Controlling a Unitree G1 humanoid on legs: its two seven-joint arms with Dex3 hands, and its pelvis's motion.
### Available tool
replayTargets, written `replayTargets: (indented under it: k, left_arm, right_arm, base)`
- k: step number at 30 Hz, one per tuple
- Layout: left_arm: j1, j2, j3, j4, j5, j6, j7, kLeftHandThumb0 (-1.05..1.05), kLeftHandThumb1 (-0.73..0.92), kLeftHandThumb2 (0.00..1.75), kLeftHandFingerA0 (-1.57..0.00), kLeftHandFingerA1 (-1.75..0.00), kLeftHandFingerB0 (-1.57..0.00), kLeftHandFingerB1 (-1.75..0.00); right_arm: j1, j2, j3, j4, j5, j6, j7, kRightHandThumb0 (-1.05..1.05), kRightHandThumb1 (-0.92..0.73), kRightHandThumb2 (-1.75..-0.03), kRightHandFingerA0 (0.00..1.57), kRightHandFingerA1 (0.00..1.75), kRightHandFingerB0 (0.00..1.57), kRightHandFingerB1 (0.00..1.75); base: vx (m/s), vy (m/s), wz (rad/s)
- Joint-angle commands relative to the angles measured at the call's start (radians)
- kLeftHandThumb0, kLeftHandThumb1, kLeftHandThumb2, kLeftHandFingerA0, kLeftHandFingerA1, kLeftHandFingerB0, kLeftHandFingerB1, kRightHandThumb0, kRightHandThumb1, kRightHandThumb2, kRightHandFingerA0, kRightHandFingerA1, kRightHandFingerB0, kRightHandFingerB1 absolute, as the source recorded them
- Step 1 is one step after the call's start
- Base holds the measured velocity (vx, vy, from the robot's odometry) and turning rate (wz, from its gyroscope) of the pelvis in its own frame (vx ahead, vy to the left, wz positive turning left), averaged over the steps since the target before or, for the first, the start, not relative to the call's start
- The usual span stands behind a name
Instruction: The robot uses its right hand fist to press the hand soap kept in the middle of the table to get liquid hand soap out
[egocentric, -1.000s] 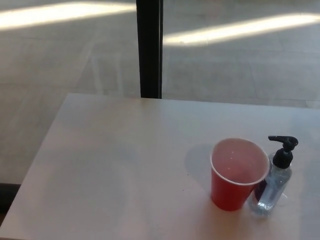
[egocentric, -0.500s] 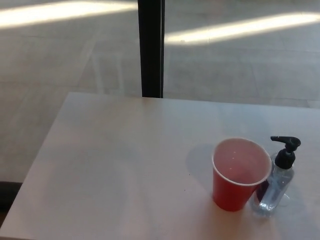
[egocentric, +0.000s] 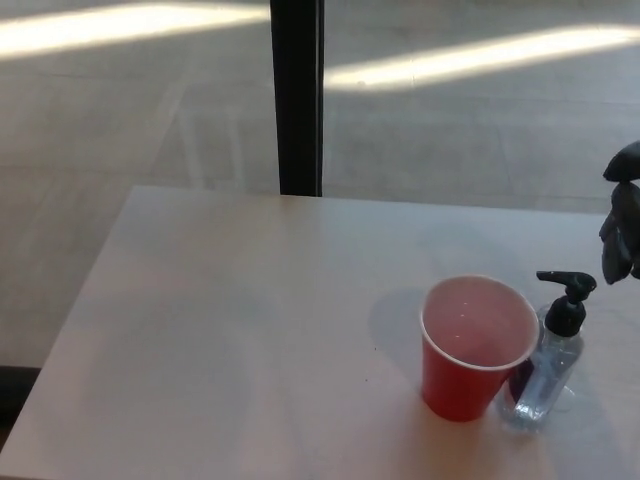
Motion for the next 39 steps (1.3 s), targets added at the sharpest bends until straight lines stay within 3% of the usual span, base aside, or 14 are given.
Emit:
replayTargets:
  k: [1, 2, 9, 11, 13, 14, 15, 22, 23, 24, 29, 30, 39]
  left_arm:
    - [0.003, 0.019, 0.006, 0.007, -0.023, -0.018, 0.004, -0.48, 0.74, 0.61, -0.72, -0.60, -0.58, -0.51]
    - [0.005, 0.020, -0.002, 0.008, -0.015, -0.022, 0.004, -0.49, 0.74, 0.62, -0.72, -0.59, -0.59, -0.52]
    - [0.009, 0.023, -0.012, 0.007, -0.013, -0.020, 0.006, -0.49, 0.75, 0.62, -0.75, -0.62, -0.59, -0.52]
    - [0.007, 0.022, -0.013, 0.007, -0.013, -0.017, 0.014, -0.50, 0.74, 0.62, -0.76, -0.61, -0.61, -0.53]
    - [0.006, 0.024, -0.018, 0.008, -0.010, -0.013, 0.015, -0.50, 0.75, 0.62, -0.76, -0.59, -0.59, -0.51]
    - [0.006, 0.024, -0.019, 0.011, -0.009, -0.015, 0.014, -0.50, 0.75, 0.62, -0.74, -0.59, -0.59, -0.51]
    - [0.005, 0.025, -0.017, 0.012, -0.013, -0.013, 0.012, -0.50, 0.75, 0.62, -0.72, -0.58, -0.57, -0.49]
    - [0.011, 0.025, -0.015, 0.008, -0.017, -0.020, 0.007, -0.49, 0.75, 0.62, -0.75, -0.61, -0.60, -0.52]
    - [0.010, 0.025, -0.014, 0.008, -0.018, -0.015, 0.010, -0.49, 0.75, 0.62, -0.74, -0.59, -0.57, -0.50]
    - [0.009, 0.025, -0.015, 0.006, -0.017, -0.009, 0.013, -0.50, 0.75, 0.62, -0.75, -0.60, -0.58, -0.51]
    - [0.014, 0.028, -0.017, 0.002, -0.021, -0.010, 0.003, -0.48, 0.76, 0.62, -0.72, -0.61, -0.57, -0.51]
    - [0.014, 0.028, -0.018, 0.002, -0.020, -0.011, 0.005, -0.48, 0.76, 0.62, -0.74, -0.61, -0.59, -0.52]
    - [0.015, 0.024, -0.026, -0.013, -0.024, -0.008, 0.014, -0.49, 0.76, 0.62, -0.73, -0.60, -0.58, -0.51]
  right_arm:
    - [0.000, 0.000, 0.019, 0.028, -0.033, -0.033, 0.045, -0.23, -0.62, -1.13, 1.00, 1.75, 0.74, 1.52]
    - [-0.007, 0.001, 0.030, 0.031, -0.043, -0.036, 0.043, -0.22, -0.59, -1.14, 1.02, 1.75, 0.67, 1.64]
    - [-0.034, 0.000, 0.045, 0.039, -0.060, -0.030, 0.045, -0.25, -0.58, -1.15, 1.02, 1.75, 0.67, 1.61]
    - [-0.038, -0.004, 0.046, 0.035, -0.066, -0.028, 0.045, -0.25, -0.60, -1.14, 1.01, 1.75, 0.75, 1.50]
    - [-0.029, -0.002, 0.044, 0.040, -0.070, -0.037, 0.054, -0.26, -0.59, -1.17, 1.01, 1.75, 0.76, 1.51]
    - [-0.025, -0.002, 0.043, 0.040, -0.071, -0.037, 0.056, -0.25, -0.58, -1.16, 1.03, 1.75, 0.68, 1.61]
    - [-0.020, -0.002, 0.044, 0.038, -0.073, -0.032, 0.055, -0.25, -0.59, -1.18, 1.01, 1.75, 0.76, 1.51]
    - [0.012, 0.004, 0.059, 0.021, -0.083, 0.003, 0.053, -0.22, -0.64, -1.13, 0.97, 1.75, 0.72, 1.52]
    - [0.016, 0.008, 0.063, 0.026, -0.082, -0.002, 0.059, -0.21, -0.62, -1.13, 1.00, 1.75, 0.63, 1.67]
    - [0.029, 0.016, 0.069, 0.033, -0.079, -0.011, 0.074, -0.21, -0.62, -1.14, 1.01, 1.75, 0.63, 1.69]
    - [0.068, 0.031, 0.104, 0.029, -0.109, -0.014, 0.068, -0.22, -0.61, -1.11, 1.02, 1.75, 0.70, 1.66]
    - [0.073, 0.032, 0.109, 0.035, -0.113, -0.021, 0.073, -0.23, -0.63, -1.12, 0.98, 1.75, 0.76, 1.54]
    - [0.101, 0.021, 0.148, 0.087, -0.154, -0.086, 0.116, -0.24, -0.63, -1.12, 0.99, 1.75, 0.74, 1.54]
  base:
    - [0.00, 0.000, 0.00]
    - [0.00, 0.000, 0.00]
    - [0.00, 0.000, 0.00]
    - [0.00, 0.000, 0.00]
    - [0.00, 0.000, 0.00]
    - [0.00, 0.000, 0.00]
    - [0.00, 0.000, 0.00]
    - [0.00, 0.000, 0.00]
    - [0.00, 0.000, 0.00]
    - [0.00, 0.000, 0.00]
    - [0.00, 0.000, 0.00]
    - [0.00, 0.000, 0.00]
    - [0.00, 0.000, 0.00]
